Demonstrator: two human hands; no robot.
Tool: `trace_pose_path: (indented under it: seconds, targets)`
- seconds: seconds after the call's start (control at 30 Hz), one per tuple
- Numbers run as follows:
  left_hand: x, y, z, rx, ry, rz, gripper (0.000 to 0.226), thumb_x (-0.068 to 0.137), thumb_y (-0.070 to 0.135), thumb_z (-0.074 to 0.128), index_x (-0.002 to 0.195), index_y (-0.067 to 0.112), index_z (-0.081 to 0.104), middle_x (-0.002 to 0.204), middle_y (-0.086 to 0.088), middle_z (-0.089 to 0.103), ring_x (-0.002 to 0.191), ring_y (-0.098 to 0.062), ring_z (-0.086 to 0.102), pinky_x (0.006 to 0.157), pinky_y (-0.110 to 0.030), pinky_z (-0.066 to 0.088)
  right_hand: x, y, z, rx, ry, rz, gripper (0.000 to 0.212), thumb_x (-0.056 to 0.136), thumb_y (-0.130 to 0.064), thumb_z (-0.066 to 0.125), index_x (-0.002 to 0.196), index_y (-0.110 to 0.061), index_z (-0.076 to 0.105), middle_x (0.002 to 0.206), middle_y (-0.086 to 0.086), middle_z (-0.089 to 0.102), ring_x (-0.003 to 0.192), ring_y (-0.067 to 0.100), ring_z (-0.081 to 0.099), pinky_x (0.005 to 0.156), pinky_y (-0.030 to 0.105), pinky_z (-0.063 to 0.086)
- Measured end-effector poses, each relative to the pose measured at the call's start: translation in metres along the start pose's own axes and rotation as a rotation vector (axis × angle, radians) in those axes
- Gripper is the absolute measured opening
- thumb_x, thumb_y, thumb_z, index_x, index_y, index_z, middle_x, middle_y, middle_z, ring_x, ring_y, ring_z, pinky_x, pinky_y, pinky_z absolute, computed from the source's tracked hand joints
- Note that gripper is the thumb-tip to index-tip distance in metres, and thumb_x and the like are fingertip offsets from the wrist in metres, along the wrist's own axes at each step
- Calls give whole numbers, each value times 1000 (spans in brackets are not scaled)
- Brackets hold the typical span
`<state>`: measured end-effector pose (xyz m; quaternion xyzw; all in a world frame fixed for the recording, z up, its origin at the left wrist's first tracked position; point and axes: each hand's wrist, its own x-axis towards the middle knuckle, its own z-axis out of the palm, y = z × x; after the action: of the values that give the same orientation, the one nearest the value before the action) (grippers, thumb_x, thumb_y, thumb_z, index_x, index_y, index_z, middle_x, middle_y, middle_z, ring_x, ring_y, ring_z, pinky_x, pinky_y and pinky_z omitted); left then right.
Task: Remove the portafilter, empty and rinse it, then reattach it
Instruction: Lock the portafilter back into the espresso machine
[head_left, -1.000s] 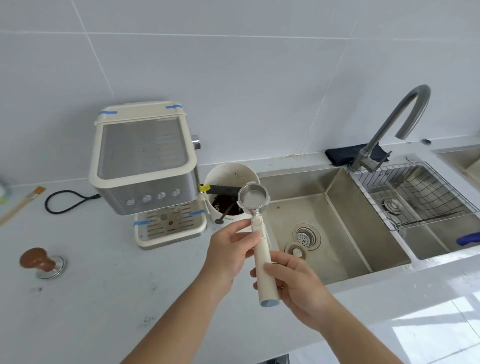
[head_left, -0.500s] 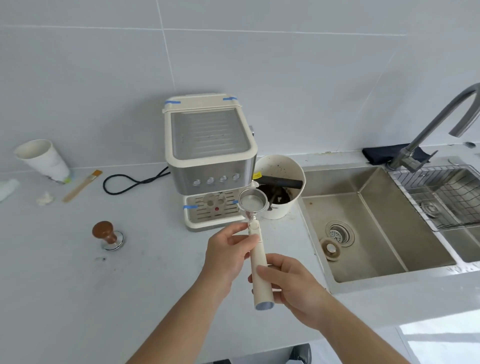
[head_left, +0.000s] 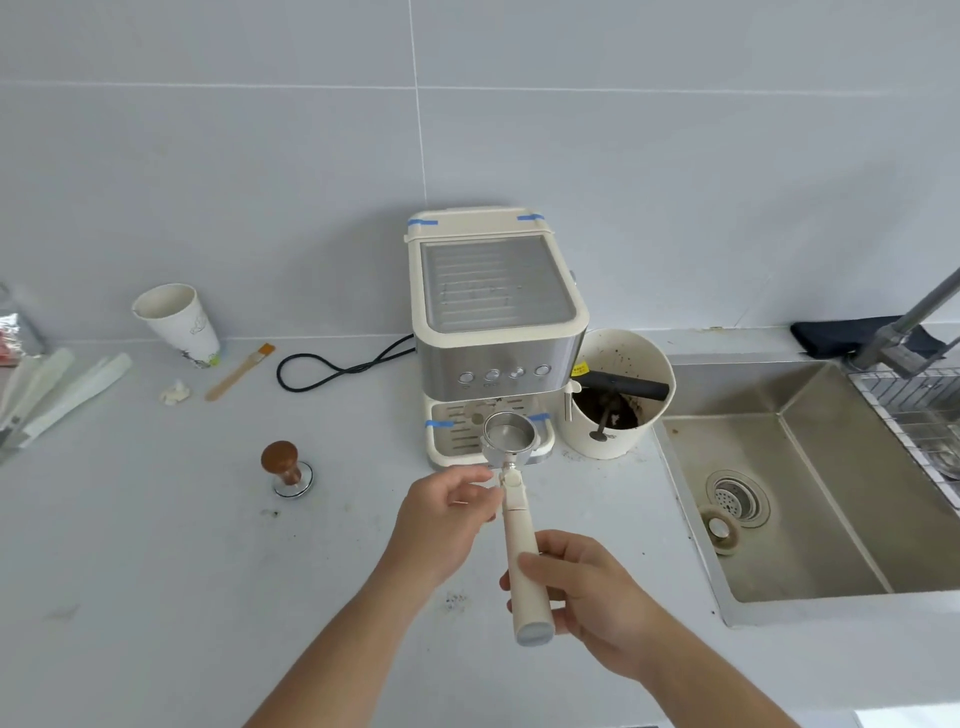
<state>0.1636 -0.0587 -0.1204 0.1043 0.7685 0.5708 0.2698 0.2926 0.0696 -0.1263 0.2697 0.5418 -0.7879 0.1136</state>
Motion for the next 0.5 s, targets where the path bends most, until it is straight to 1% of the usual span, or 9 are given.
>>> trace_pose_path:
  seconds: [0.1, 0.13, 0.23, 0.33, 0.43, 0.5]
  targets:
    - [6, 15, -20, 172, 63, 175, 12, 82, 28, 72, 90, 36, 71, 81, 15, 72, 75, 3, 68, 65, -10, 48, 12, 0, 0, 12, 2, 39, 29, 80, -23, 70, 100, -2, 66, 90, 13, 73, 78, 23, 68, 64, 35, 56]
    - [8, 23, -27, 214, 77, 240, 13, 83, 27, 71, 88, 39, 71, 79, 20, 72, 74, 5, 67, 65, -7, 47, 17, 1, -1, 11, 1, 49, 26, 82, -22, 69, 99, -2, 65, 91, 13, 73, 78, 23, 68, 65, 35, 56]
    - [19, 52, -45, 288, 110, 392, 14, 84, 26, 70, 89, 39, 71, 79, 29, 70, 74, 6, 66, 67, -5, 46, 32, 0, -4, 18, -4, 84, 14, 93, -14, 64, 99, -1, 64, 93, 15, 74, 82, 27, 69, 71, 41, 58]
    - [36, 82, -58, 352, 153, 536, 10, 85, 23, 70, 92, 29, 73, 74, 25, 69, 74, 7, 63, 69, -3, 43, 46, -1, -5, 38, 6, 108, 15, 95, -11, 62, 103, 1, 63, 96, 16, 73, 85, 30, 70, 74, 43, 59]
    - [57, 107, -64, 463, 181, 677, 13, 86, 24, 68, 96, 20, 75, 83, 21, 69, 79, 8, 63, 73, -5, 44, 58, -5, -7, 34, 26, 110, 15, 94, -10, 63, 104, 1, 62, 95, 15, 74, 85, 30, 70, 75, 45, 59]
    - [73, 122, -65, 544, 171, 725, 18, 86, 26, 66, 100, 18, 74, 92, 12, 73, 87, 6, 64, 80, -9, 46, 65, -10, -7, 32, 34, 108, 14, 93, -8, 64, 104, 0, 61, 95, 15, 74, 86, 32, 71, 74, 46, 59]
